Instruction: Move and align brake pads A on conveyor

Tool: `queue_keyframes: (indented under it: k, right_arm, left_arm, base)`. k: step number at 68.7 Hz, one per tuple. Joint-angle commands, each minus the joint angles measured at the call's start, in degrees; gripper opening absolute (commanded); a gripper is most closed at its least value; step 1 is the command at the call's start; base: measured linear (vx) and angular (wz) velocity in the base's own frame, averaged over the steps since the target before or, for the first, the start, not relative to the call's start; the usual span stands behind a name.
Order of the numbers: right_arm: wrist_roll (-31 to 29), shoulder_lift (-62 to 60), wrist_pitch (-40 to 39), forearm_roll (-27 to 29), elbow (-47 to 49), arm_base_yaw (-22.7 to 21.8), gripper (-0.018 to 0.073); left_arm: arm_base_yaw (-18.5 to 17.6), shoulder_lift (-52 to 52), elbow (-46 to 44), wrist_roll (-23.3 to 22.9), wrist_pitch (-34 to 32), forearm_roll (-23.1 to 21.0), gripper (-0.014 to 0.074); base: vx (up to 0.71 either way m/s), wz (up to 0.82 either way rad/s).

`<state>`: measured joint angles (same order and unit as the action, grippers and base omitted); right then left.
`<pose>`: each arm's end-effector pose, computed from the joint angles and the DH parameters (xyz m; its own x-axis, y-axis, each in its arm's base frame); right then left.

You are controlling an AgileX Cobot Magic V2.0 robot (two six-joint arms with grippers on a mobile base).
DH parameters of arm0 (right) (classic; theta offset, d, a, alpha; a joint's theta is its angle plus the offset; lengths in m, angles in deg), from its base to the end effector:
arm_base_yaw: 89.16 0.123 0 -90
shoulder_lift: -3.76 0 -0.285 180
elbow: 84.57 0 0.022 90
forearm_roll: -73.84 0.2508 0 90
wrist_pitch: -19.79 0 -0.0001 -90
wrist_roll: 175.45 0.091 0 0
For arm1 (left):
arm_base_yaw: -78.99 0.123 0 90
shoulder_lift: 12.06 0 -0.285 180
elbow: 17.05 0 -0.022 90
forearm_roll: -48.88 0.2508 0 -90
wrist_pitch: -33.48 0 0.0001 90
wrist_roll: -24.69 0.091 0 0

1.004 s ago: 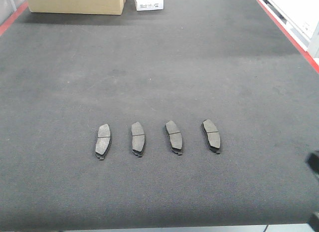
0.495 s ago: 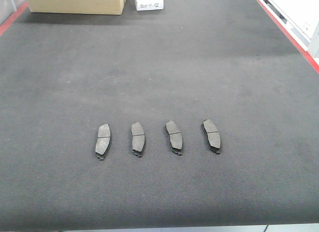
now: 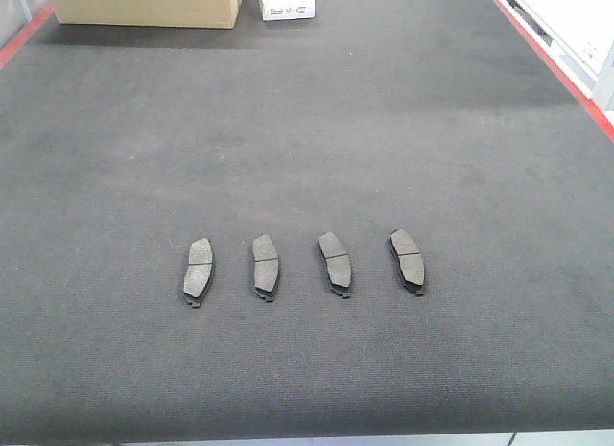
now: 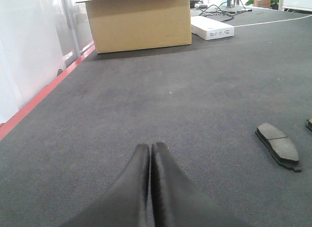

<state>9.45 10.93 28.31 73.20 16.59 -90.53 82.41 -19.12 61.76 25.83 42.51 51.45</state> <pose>0.0566 -0.0015 0.1907 -0.0768 0.0763 -0.9941 0.0314 0.9968 0.0740 0.0562 0.0040 0.1902 -0.0892 0.0589 -0.9943 -0.0611 0.9960 0.0645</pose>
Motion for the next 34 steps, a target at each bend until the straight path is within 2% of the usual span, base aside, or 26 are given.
queue_keyframes:
  k: [1,34]
  right_arm:
    - [-0.04,-0.82,-4.32,-0.66,-0.18,-0.24,-0.0008]
    - [-0.04,-0.82,-4.32,-0.66,-0.18,-0.24,-0.0008]
  left_arm:
    - [0.05,0.77,1.36,-0.36,-4.22,-0.09,-0.0006]
    - [0.05,0.77,1.36,-0.36,-4.22,-0.09,-0.0006]
  base:
    - [0.00,0.00]
    - [0.00,0.00]
